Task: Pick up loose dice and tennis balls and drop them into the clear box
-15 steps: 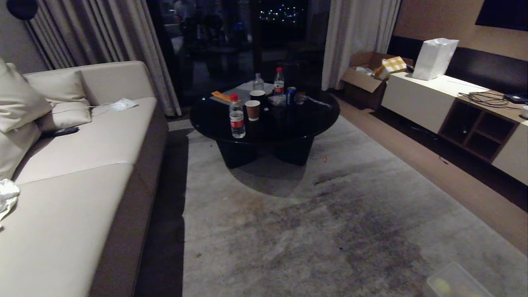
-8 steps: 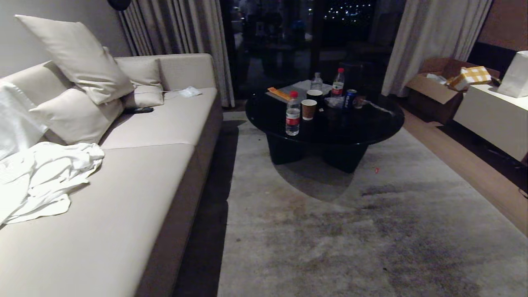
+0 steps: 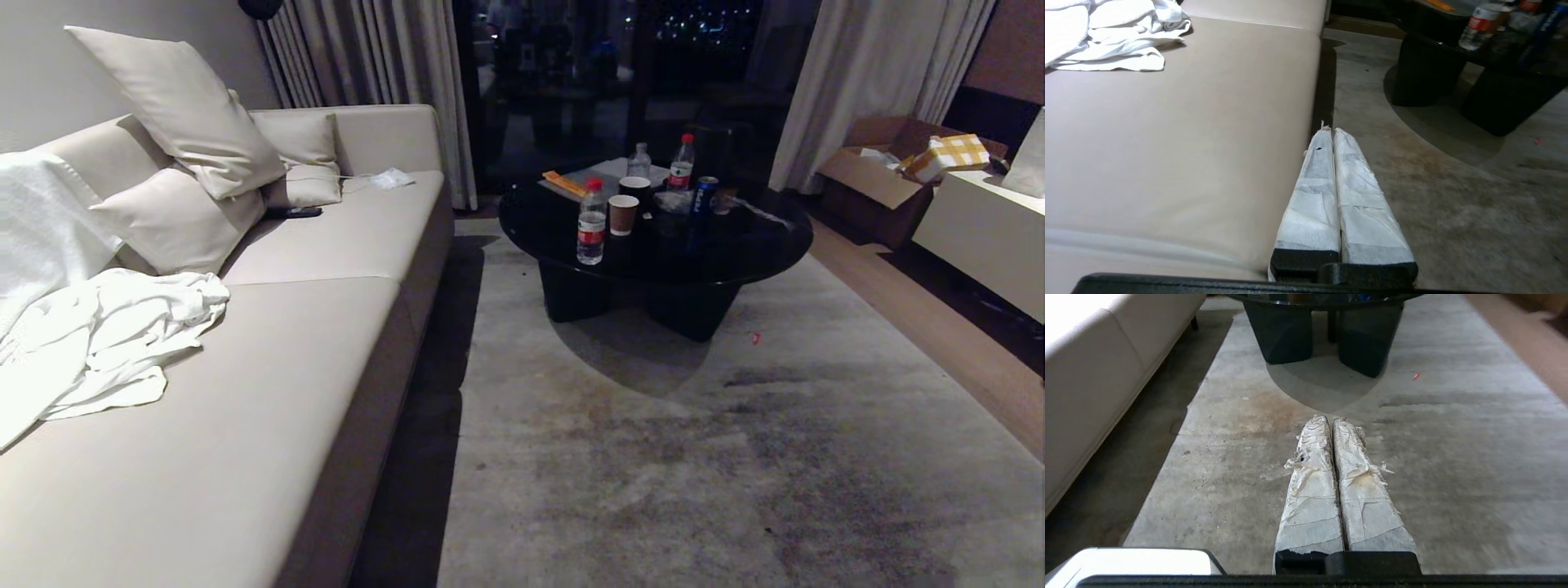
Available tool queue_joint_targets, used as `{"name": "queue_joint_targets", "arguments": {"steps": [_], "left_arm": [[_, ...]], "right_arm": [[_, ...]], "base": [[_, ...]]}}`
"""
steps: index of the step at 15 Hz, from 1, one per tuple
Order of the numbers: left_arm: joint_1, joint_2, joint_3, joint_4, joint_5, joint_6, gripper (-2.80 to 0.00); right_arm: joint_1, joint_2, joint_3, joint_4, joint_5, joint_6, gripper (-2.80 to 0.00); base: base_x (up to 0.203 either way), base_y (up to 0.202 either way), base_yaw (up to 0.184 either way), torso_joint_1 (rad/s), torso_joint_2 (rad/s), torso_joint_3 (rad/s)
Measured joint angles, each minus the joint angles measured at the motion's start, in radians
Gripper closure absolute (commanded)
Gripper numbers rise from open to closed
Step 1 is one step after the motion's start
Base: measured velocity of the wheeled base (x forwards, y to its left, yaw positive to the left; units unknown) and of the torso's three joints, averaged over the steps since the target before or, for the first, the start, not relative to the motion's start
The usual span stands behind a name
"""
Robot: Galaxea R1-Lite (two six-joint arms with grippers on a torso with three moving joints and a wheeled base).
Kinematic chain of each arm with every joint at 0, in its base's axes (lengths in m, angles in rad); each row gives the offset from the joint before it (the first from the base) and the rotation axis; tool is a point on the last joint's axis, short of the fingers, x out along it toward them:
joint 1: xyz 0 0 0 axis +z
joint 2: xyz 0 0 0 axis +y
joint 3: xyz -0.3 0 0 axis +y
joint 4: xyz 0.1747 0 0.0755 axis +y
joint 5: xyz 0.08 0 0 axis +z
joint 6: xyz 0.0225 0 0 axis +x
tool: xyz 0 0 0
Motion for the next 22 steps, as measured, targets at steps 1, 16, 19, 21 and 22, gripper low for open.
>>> {"name": "queue_joint_targets", "arguments": {"steps": [1, 16, 19, 21, 22], "left_arm": [[0.000, 0.000, 0.000, 0.000, 0.000, 0.000, 0.00], [0.000, 0.000, 0.000, 0.003, -0.009, 0.041, 0.00], [0.000, 0.000, 0.000, 0.004, -0.007, 0.042, 0.00], [0.000, 0.000, 0.000, 0.003, -0.005, 0.035, 0.00], [0.000, 0.000, 0.000, 0.003, -0.003, 0.033, 0.00]], "right_arm": [[0.000, 0.000, 0.000, 0.000, 0.000, 0.000, 0.00], [0.000, 0.000, 0.000, -0.001, 0.000, -0.006, 0.00], [0.000, 0.000, 0.000, -0.001, 0.000, -0.006, 0.00], [0.000, 0.000, 0.000, -0.001, 0.001, -0.006, 0.00], [0.000, 0.000, 0.000, -0.001, 0.000, -0.005, 0.00]], "base": [[-0.183, 0.000, 0.001, -0.003, 0.00, 0.002], [-0.184, 0.000, -0.001, 0.002, 0.00, 0.002], [-0.177, 0.000, -0.001, 0.003, 0.00, 0.002], [-0.059, 0.000, -0.001, 0.001, 0.00, 0.004], [0.000, 0.000, 0.000, 0.000, 0.00, 0.000]]}}
